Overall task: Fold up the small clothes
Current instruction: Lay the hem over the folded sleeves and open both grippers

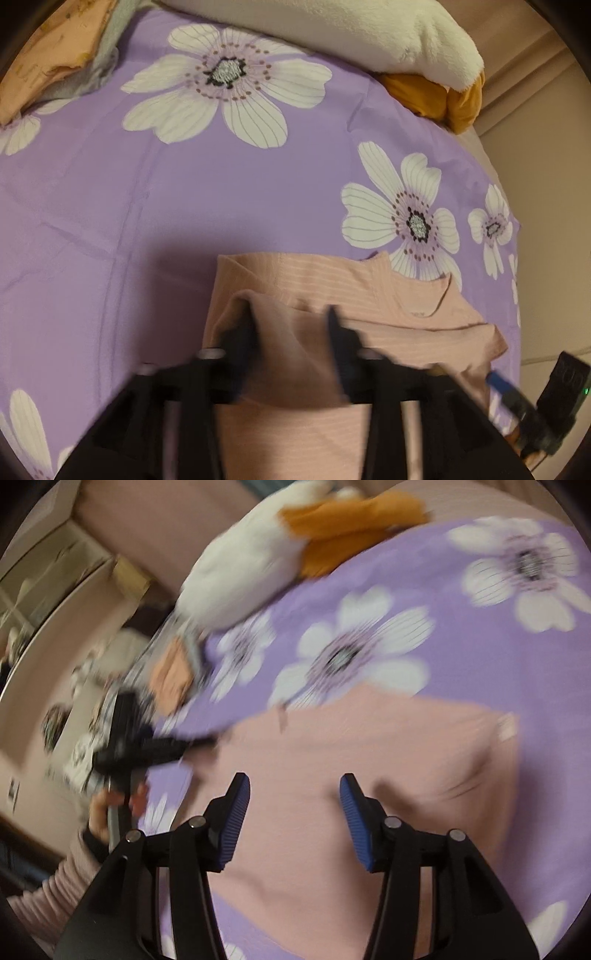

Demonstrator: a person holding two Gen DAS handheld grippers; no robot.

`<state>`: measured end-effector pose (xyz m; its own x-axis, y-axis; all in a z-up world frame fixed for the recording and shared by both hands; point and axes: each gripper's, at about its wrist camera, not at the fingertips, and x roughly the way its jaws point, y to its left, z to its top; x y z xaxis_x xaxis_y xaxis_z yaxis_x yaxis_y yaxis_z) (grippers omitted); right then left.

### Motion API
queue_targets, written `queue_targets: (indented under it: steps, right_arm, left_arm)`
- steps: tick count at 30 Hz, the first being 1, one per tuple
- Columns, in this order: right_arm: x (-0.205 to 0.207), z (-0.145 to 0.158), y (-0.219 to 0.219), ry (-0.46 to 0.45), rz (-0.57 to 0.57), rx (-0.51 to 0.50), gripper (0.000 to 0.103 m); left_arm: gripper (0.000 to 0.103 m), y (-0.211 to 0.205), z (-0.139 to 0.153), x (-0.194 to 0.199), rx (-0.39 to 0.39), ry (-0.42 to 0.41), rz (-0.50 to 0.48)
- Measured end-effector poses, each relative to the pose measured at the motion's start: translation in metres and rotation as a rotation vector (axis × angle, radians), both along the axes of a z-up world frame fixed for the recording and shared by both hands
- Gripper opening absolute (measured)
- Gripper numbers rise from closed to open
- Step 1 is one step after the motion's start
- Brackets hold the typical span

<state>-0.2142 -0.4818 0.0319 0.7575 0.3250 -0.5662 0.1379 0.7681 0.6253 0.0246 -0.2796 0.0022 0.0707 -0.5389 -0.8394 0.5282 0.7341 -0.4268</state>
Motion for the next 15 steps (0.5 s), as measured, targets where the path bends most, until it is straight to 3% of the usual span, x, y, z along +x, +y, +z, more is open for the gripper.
queue_targets:
  steps: [11, 15]
  right_arm:
    - [0.05, -0.032, 0.061, 0.098, 0.194, -0.009, 0.05]
    - [0.067, -0.037, 0.064, 0.128, 0.177, -0.042, 0.05]
  left_arm:
    - [0.048, 0.008, 0.022, -0.014, 0.017, -0.134, -0.006]
    - [0.048, 0.01, 0.024, -0.027, 0.032, -0.168, -0.045]
